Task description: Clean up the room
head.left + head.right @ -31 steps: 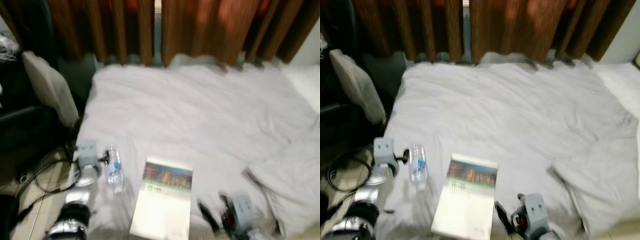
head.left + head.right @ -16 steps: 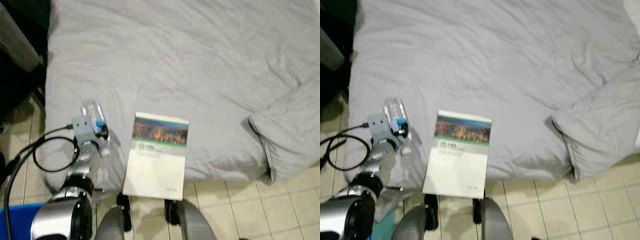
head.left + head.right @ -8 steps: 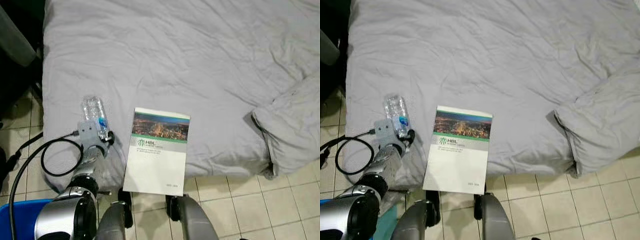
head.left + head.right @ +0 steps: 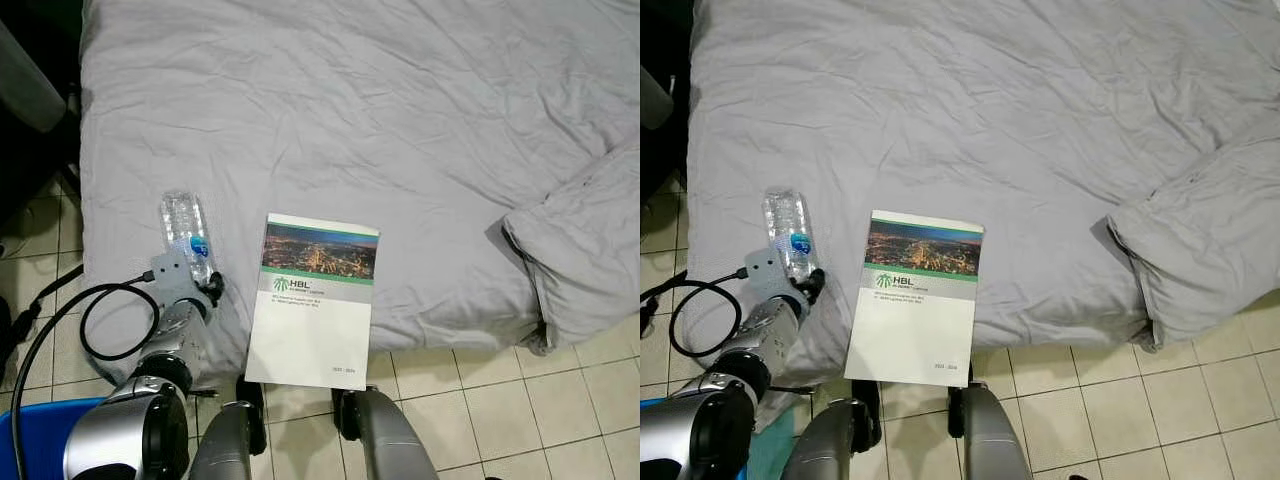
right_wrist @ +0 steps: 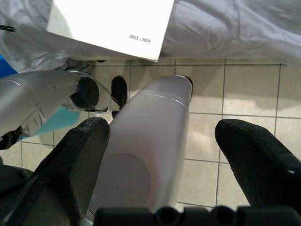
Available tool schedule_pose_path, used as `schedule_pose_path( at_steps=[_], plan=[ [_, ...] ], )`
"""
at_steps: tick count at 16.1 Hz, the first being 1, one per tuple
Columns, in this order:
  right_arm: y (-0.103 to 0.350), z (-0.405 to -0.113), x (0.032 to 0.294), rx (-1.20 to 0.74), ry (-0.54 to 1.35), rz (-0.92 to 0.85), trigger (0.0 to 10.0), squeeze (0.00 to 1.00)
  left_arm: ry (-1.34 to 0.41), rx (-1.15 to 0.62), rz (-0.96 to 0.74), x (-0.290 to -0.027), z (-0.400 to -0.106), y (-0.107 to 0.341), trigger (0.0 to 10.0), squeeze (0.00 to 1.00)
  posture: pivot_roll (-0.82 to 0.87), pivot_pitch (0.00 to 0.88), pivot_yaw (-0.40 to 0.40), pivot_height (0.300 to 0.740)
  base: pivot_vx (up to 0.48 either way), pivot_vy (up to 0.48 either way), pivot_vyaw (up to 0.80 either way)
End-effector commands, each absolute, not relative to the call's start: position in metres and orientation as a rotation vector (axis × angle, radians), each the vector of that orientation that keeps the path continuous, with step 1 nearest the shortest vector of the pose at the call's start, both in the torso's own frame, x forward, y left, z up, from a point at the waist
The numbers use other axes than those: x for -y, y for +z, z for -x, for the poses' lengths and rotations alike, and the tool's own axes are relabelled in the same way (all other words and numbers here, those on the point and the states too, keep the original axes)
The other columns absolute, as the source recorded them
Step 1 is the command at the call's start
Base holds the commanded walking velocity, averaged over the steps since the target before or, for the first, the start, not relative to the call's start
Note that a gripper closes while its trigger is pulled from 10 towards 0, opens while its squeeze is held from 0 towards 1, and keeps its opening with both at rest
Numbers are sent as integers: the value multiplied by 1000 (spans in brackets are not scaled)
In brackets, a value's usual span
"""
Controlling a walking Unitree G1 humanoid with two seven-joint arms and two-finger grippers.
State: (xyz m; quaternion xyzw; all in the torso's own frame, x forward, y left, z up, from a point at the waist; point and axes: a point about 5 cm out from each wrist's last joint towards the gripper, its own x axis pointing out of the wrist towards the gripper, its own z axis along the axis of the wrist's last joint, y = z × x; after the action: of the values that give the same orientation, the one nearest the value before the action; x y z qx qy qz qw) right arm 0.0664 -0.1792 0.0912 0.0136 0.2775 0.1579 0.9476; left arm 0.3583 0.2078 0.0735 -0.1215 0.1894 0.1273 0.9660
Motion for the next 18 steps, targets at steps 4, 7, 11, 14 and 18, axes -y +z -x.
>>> schedule_pose_path(
  at_steps=[4, 7, 11, 14, 18],
  plan=[
    [82, -67, 182, -606, 291, -48, 10000, 0, 280, -432, 208, -219, -346, 59, 0, 0, -339, 569, -51, 740, 0, 0, 0],
    [78, -74, 181, -591, 291, -49, 10000, 0, 269, -402, 202, -222, -348, 63, 0, 0, -326, 544, -38, 740, 0, 0, 0],
    [66, -103, 183, -539, 257, -68, 10000, 0, 210, -301, 189, -229, -352, 75, 0, 0, -259, 440, 11, 740, 0, 0, 0],
    [59, -116, 184, -525, 244, -79, 10000, 0, 190, -281, 186, -227, -351, 74, 0, 0, -225, 385, 31, 740, 0, 0, 0],
    [51, -152, 187, -464, 195, -129, 10000, 0, 163, -159, 163, -227, -337, 76, 0, 0, -139, 263, 63, 740, 0, 0, 0]
  ],
)
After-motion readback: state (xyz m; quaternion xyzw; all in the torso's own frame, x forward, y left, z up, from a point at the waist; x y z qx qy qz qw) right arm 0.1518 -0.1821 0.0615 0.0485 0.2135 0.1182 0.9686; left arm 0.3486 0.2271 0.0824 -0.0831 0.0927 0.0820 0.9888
